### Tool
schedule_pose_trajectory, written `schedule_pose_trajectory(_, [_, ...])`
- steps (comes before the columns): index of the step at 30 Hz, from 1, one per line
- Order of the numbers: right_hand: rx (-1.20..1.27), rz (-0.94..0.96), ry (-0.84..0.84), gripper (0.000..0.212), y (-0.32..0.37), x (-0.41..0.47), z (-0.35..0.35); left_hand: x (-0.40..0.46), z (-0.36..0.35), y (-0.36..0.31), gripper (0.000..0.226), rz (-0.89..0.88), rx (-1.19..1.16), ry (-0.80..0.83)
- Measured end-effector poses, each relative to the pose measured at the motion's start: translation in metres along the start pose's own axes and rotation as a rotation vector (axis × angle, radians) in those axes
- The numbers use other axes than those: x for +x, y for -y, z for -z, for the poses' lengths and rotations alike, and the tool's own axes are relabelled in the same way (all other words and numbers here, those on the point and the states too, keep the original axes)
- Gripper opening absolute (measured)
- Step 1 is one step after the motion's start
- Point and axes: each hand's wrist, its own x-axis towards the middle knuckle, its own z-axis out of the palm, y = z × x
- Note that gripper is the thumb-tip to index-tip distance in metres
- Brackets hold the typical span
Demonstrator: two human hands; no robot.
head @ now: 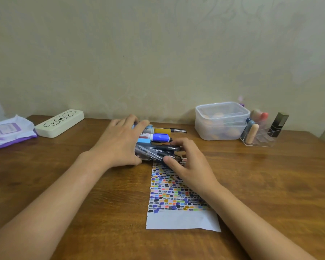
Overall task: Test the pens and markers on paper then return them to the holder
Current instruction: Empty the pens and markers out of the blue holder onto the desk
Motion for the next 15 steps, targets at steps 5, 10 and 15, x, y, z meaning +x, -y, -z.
schedule_pose_trajectory(5, [-0.036,-0.036,-0.044,0.017,-0.011,0.004,0.003,0.001,0.001,0.002,0.111,0.000,-0.008,0.011])
schedule_pose_trajectory(10, [-0.007,-0.048,0.031,0.040,-0.006,0.002,0.001,0.000,0.001,0.001,0.110,0.000,-0.008,0.004])
schedule_pose_trajectory(15, [-0.141,0.038,0.057,0.046,-0.002,0.000,-0.004,0.000,0.001,0.002,0.111,-0.001,-0.003,0.000])
